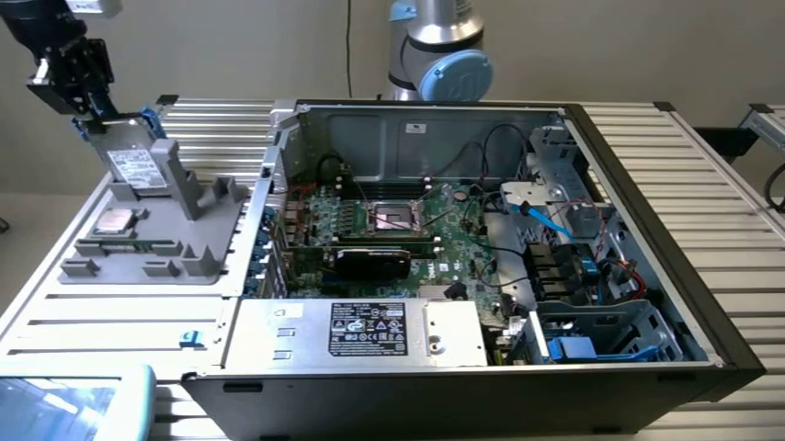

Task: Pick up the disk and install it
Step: 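Pick up the disk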

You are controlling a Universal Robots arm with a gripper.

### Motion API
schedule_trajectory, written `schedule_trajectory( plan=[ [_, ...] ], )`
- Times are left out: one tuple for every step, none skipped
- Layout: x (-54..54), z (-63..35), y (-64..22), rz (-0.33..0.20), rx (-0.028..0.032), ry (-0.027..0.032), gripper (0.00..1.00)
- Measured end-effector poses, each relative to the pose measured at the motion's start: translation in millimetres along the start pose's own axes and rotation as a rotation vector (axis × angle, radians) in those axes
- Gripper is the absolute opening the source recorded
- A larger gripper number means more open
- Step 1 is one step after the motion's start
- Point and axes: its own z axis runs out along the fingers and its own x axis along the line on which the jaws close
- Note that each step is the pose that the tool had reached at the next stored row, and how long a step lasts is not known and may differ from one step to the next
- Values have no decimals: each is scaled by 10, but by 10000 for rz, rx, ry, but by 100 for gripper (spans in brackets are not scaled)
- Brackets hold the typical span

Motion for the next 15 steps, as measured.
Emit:
schedule_trajectory(
  plan=[
    [0, 3, 0, 0, 1, 7, 45],
    [0, 6, 0, 0, 4, 16, 45],
    [0, 11, 0, 0, 6, 25, 45],
    [0, 16, 0, 0, 9, 34, 45],
    [0, 21, 0, 0, 12, 41, 45],
    [0, 26, 0, 0, 16, 44, 45],
    [0, 33, -1, 0, 19, 45, 45],
    [0, 42, 0, 0, 19, 46, 45],
    [0, 50, -1, 0, 21, 46, 45],
    [0, 59, -1, 0, 21, 46, 45],
    [1, 68, -1, 0, 21, 46, 45],
    [1, 78, -1, 0, 20, 46, 45],
    [1, 88, -1, 0, 21, 45, 45],
    [1, 98, -1, -1, 21, 43, 45],
    [1, 109, -1, -1, 19, 39, 45]
  ],
)
